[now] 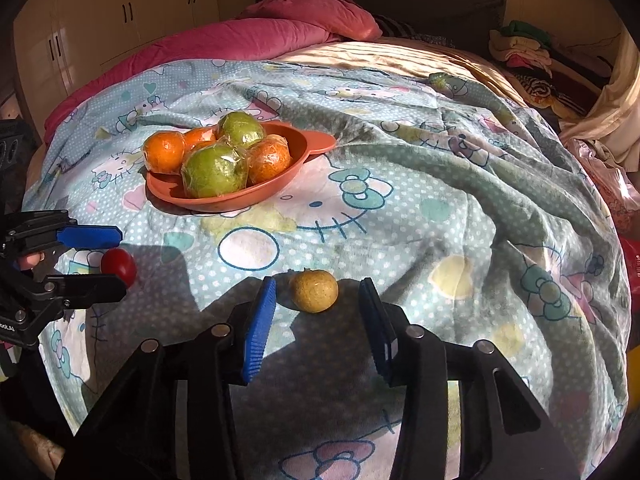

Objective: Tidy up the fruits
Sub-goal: 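Grasp the red tomato with the left gripper while the right grasps the small brown fruit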

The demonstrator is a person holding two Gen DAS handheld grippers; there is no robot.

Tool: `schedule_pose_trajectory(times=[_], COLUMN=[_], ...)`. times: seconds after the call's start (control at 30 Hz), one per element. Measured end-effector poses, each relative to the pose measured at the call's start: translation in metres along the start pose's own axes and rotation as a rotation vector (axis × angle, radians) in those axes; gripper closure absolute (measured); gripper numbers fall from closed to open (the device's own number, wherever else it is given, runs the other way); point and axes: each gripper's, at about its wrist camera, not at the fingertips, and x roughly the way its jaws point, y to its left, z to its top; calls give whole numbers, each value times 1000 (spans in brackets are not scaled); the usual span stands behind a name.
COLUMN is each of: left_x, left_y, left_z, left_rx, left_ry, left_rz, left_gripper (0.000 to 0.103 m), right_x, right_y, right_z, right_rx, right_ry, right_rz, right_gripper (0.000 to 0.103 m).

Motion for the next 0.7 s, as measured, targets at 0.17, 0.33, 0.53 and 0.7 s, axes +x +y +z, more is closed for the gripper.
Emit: schedule_pose_trajectory(times=[0.17,0.33,0.53,0.7], left_x=[0,3,10,12], left_y=[-1,-6,-6,-5], left_z=[0,-1,-3,-4], left_rx=[10,26,37,44], left_ry=[3,11,21,17], left_rz=[-8,-14,7,19], left_gripper=[59,65,73,81], right_x=[2,1,-1,-3], right_y=[2,2,-1,-1], right_z=[0,0,0,0], right_rx=[-13,-12,5,7], right_ry=[3,-2,-10,-18], right_rz=[5,6,21,30], right_gripper=[80,80,80,80])
